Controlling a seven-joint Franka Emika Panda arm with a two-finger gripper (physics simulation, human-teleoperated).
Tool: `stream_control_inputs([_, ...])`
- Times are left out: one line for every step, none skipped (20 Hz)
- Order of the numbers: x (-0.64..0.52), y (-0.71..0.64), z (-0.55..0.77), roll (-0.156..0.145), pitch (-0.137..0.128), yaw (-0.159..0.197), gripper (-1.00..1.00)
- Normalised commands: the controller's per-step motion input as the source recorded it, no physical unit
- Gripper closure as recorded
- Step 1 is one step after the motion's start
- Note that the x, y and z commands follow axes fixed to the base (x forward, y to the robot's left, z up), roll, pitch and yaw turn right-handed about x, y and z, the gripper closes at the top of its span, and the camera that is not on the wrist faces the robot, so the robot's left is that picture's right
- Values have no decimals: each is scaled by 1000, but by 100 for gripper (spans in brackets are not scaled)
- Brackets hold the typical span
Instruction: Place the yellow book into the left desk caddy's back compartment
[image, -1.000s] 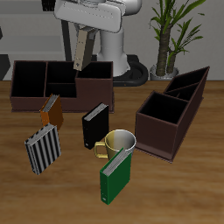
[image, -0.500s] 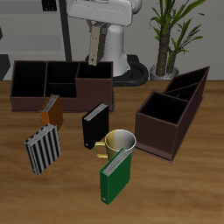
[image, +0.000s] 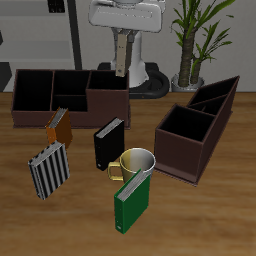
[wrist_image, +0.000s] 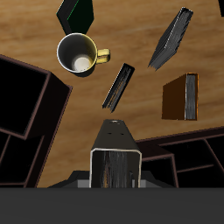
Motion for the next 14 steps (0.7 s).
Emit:
stream_control_inputs([-121,215,-55,14,28,-57,100])
stream_control_inputs([-186,395,12,45,-35,21,100])
stream_control_inputs([-22,209,-86,61,48,-93,100])
stream_control_inputs([-106,255,-25,3,-3,14,100])
stream_control_inputs([48,181,-2,40,6,-6,100])
stream_control_inputs([-81,248,-85,6,28,-70,100])
stream_control_inputs([79,186,11,61,29,-36,100])
stream_control_inputs([-95,413,-14,33,-5,-106,100])
stream_control_inputs([-83,217,-19,37,-1,-30,100])
stream_control_inputs([132,197,-20,7,11,-14,100])
stream_control_inputs([43,246,-41,27,11,-44,100])
stream_control_inputs([61,293,-78,26,47,-58,100])
stream_control_inputs([43,143,-40,12,20,-57,100])
stream_control_inputs([37,233,-34,4,5,-59,100])
